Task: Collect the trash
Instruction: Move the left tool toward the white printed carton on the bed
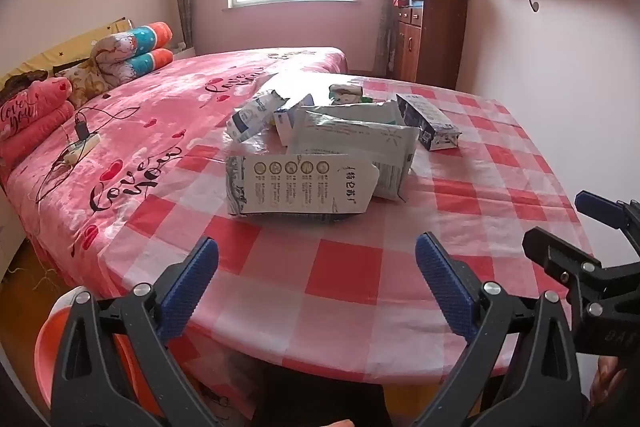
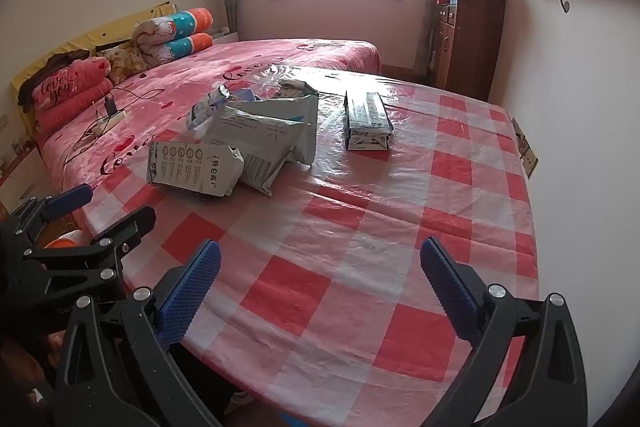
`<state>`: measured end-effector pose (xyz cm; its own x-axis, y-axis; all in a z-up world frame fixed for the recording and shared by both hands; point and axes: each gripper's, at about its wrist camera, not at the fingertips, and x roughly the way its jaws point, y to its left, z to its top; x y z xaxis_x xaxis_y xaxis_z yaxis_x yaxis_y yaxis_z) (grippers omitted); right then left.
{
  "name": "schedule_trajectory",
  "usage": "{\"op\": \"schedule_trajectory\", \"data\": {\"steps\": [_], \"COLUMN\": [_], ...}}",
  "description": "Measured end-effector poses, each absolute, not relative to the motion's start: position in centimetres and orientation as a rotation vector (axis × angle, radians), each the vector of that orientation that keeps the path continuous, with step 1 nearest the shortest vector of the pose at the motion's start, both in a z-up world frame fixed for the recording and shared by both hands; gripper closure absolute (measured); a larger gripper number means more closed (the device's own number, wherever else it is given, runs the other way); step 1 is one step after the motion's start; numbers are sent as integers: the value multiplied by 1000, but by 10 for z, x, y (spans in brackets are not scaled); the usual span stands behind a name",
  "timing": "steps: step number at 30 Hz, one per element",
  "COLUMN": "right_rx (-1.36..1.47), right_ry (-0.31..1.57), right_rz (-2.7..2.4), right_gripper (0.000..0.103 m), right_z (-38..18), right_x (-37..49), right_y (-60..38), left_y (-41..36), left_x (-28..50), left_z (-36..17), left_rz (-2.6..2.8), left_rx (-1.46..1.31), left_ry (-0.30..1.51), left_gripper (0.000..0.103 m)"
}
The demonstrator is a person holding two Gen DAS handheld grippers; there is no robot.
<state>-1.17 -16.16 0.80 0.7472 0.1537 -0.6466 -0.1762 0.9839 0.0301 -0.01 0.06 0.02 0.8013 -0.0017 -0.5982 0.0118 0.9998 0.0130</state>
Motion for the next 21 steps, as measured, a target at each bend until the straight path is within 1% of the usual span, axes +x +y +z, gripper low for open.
{"op": "schedule_trajectory", "data": {"steps": [3,8,15,19,21], "right_rx": [-33,-25,-23,-7,-4], "right_ry": [706,708,712,709,708], "right_rz": [181,176,163,158,155], "right_gripper": [4,4,4,4,4], "right_z": [7,7,9,5,4], "right_x": [-12,-11,-13,-10,-10], "right_y": [-163,-165,-166,-173,-174], "left_y": [3,1,13,15,21], "left_x": [0,9,10,18,21], "left_z": [0,-17,-25,-38,-45], "left_rz": [-2,0,0,30,20], "left_rx": [6,-40,-23,20,-7], "left_ry": [651,708,750,820,859], "left_gripper": [4,4,4,4,4]}}
